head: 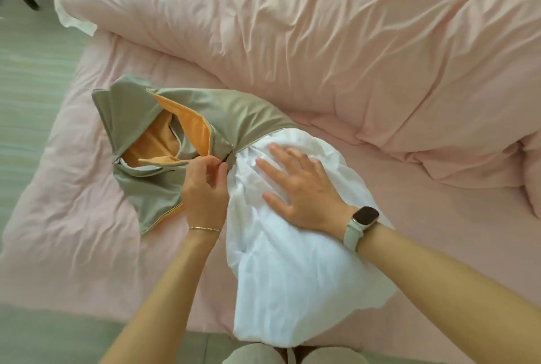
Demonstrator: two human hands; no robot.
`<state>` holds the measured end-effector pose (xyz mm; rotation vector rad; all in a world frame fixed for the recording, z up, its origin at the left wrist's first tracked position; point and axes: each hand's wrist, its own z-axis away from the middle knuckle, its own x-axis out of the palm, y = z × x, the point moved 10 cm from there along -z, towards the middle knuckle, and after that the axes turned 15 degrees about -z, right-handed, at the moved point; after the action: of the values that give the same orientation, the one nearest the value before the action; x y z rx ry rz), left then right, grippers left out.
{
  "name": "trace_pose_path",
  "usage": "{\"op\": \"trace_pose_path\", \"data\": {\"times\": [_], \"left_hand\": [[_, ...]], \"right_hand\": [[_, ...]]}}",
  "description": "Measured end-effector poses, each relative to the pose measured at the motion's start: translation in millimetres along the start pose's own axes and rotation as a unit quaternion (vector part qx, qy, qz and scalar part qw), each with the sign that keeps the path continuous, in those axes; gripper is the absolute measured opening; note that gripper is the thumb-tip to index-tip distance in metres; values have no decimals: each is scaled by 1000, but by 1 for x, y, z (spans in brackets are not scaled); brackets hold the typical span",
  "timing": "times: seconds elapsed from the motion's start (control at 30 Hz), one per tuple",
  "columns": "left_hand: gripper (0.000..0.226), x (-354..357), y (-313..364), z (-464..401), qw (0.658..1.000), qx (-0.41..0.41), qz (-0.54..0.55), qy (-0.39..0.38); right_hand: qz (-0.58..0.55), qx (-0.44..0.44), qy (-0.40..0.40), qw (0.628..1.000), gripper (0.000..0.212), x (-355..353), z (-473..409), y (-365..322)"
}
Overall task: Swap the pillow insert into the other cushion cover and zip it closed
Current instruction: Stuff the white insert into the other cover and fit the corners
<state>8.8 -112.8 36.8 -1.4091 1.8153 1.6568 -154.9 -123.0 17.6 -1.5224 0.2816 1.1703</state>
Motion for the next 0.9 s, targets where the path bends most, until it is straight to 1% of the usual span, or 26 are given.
{"op": "trace_pose_path", "data": {"times": [0.07, 0.1, 0.17, 0.23, 0.3, 0.37, 0.4, 0.47, 0.57, 0.67, 0.73, 0.83, 0.9], "left_hand": [[7, -4, -1, -2, 998, 53, -42, -11], [9, -2, -5, -4, 996, 61, -57, -24], [15, 2, -21, -5, 995, 42, -72, -47], [20, 7, -38, -2, 993, 24, -102, -55], [26, 11, -56, 5, 992, 9, -117, -55], [23, 8, -71, 11, 992, -4, -121, -40], [19, 6, -76, 15, 992, 3, -126, -29], [14, 4, -78, 21, 990, 47, -130, -11], [12, 4, -81, 29, 986, 108, -124, -1], [10, 3, -85, 39, 978, 155, -135, 18], [10, 0, -82, 44, 972, 188, -135, 34], [10, 4, -72, 47, 964, 223, -140, 34], [11, 13, -73, 45, 964, 216, -157, 13]], "right_hand": [[29, -33, 29, 999, 60, 13, -4, -8], [45, -47, 35, 997, 57, 23, -5, -12], [50, -83, 57, 994, 52, 38, -5, -22], [25, -115, 101, 988, 45, 44, -3, -30], [0, -123, 140, 982, 43, 48, 0, -30], [6, -116, 138, 984, 45, 63, 1, -33], [16, -117, 135, 984, 44, 71, 2, -37], [29, -116, 133, 984, 44, 82, 7, -46], [20, -107, 128, 986, 45, 92, 16, -45], [33, -130, 116, 984, 45, 105, 27, -46], [51, -135, 125, 982, 45, 106, 33, -49], [67, -118, 130, 982, 47, 104, 39, -41], [64, -121, 98, 986, 53, 111, 37, -36]]}}
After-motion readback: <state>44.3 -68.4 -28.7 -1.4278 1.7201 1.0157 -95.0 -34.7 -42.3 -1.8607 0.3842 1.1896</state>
